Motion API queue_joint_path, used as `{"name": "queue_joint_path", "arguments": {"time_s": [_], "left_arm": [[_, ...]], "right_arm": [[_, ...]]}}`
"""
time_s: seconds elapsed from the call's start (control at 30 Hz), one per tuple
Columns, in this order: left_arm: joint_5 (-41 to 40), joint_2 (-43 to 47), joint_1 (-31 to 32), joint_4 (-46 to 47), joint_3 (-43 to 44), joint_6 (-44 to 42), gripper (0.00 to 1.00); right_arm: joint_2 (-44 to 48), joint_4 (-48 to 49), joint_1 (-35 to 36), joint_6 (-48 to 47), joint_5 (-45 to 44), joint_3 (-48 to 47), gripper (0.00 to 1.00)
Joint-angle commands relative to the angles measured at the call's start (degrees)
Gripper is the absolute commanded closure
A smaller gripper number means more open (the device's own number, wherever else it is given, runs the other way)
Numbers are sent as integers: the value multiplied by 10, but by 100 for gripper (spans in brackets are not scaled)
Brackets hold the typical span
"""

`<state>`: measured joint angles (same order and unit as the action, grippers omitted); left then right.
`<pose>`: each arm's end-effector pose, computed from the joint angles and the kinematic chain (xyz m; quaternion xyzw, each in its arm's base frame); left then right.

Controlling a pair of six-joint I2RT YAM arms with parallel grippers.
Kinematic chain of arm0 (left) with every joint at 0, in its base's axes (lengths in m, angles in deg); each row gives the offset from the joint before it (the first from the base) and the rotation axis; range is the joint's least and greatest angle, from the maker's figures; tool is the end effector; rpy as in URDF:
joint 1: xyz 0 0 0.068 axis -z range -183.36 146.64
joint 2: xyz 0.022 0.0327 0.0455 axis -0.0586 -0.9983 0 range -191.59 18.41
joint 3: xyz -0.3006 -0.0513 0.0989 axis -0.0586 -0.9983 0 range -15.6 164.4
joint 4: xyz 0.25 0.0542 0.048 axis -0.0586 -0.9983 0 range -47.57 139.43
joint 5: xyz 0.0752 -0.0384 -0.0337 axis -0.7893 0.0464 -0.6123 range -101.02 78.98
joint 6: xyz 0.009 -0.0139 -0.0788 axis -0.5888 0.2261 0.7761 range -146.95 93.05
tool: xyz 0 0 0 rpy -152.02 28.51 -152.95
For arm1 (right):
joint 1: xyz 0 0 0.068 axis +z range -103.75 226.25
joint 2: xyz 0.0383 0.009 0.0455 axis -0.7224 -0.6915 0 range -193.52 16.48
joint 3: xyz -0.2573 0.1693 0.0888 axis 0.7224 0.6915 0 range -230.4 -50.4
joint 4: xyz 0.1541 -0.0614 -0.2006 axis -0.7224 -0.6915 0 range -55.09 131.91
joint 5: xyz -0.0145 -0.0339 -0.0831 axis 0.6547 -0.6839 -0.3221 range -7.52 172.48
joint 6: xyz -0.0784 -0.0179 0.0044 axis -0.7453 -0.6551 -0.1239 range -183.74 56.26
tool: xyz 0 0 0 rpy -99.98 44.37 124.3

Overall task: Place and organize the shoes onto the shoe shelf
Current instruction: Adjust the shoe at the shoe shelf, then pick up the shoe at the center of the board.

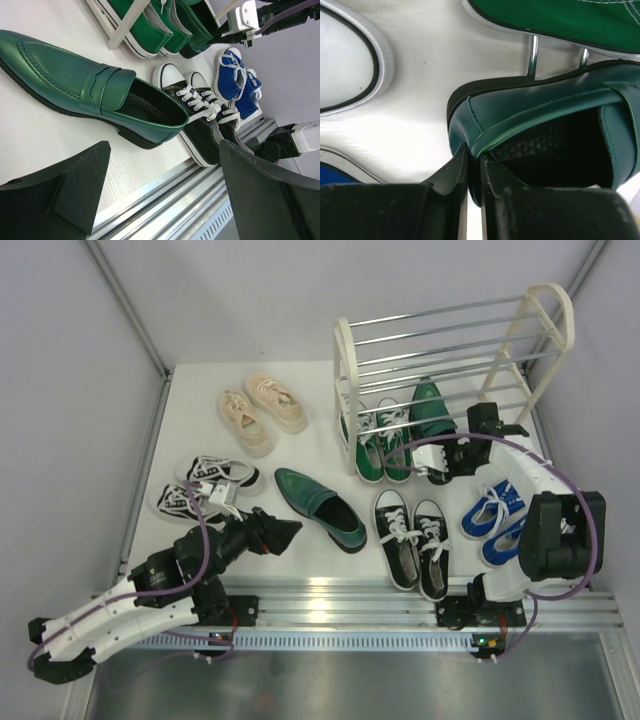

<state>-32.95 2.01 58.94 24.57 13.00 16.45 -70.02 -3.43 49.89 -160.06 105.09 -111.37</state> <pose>0.0603 -0.0592 0.2817 0.0087 0.7756 -0.3993 0.4888 0.2897 0.0453 0.2445 -0.7614 0.5969 0.0156 0.2523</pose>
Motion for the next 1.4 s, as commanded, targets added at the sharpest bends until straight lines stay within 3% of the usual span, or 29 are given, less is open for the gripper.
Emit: {"name": "queue_joint_path", "arguments": {"time_s": [0.0, 0.07, 0.53, 0.87, 0.97, 1.03, 1.2, 1.27, 1.37], "left_arm": [[0, -2, -1, 10, 12, -4, 5], [0, -2, 0, 10, 12, -4, 5], [1, -7, -1, 11, 10, 6, 5], [-11, -65, -1, 10, 0, 79, 5], [-11, -101, 0, 19, -1, 105, 5], [-10, -123, -1, 35, -10, 142, 6], [-40, -220, -1, 49, -17, 289, 8], [-57, -273, 0, 49, -12, 364, 10], [-72, -353, -1, 49, 21, 408, 14]], "right_arm": [[0, 104, 10, -1, 22, -47, 89], [0, 110, 9, 5, 20, -44, 77], [48, 139, -3, 89, 24, -35, 34], [152, 112, -55, 169, 49, 8, 30], [180, 85, -66, 251, 62, 8, 31], [212, 58, -73, 345, 111, 3, 32], [297, -18, -74, 458, 302, 66, 32], [342, -1, -74, 512, 330, 99, 32], [382, 4, -74, 525, 346, 140, 31]]}}
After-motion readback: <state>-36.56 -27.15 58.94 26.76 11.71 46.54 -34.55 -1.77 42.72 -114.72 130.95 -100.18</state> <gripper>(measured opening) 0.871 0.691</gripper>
